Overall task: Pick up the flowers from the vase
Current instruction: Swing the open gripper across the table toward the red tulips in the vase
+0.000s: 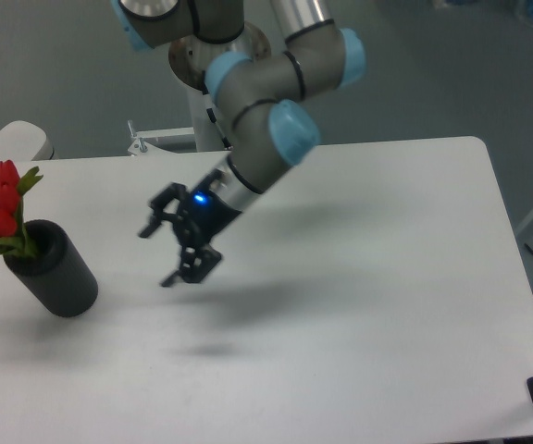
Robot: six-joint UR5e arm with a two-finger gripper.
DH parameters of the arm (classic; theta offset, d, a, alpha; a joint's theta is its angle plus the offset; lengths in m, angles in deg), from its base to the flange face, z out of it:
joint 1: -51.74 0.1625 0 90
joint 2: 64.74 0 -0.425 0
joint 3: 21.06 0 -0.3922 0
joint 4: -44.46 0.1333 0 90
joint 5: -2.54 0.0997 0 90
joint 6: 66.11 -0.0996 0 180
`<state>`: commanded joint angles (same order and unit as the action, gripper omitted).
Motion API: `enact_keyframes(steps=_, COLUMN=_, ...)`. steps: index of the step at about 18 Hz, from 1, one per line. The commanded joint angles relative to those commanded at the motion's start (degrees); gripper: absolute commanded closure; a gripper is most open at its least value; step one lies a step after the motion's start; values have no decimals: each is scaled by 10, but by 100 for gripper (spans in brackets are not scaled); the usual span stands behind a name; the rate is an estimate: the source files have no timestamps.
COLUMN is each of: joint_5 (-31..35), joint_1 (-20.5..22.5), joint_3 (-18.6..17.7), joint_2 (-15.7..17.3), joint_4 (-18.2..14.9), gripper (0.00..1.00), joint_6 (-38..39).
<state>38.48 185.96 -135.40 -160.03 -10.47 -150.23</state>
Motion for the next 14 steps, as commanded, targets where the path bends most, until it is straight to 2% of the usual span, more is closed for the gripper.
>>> enact_keyframes(steps=2, joint_5=-1, joint_1=-6, joint_3=-3, joint_2=11, joint_4=3, gripper=0, joint_6=-7)
enact_keyframes(steps=6, joint_5=-19, joint_1=-40, joint_3=2, joint_2=-1, joint_4=3, gripper=0, joint_6=4)
enact_keyframes(steps=9, joint_5=-19, joint_1=-72, joint_3=18, joint_2=-30, joint_4=12, gripper=0, joint_6=38)
enact_keyframes(steps=11, joint_5=-20, joint_1=-81, joint_3=37, joint_2=-53, joint_4=15, gripper=0, joint_6=39)
enact_keyframes(steps=14, joint_5=-39, joint_1=-84, joint_3=44, joint_2=-67, joint_4=15, gripper=0, joint_6=39)
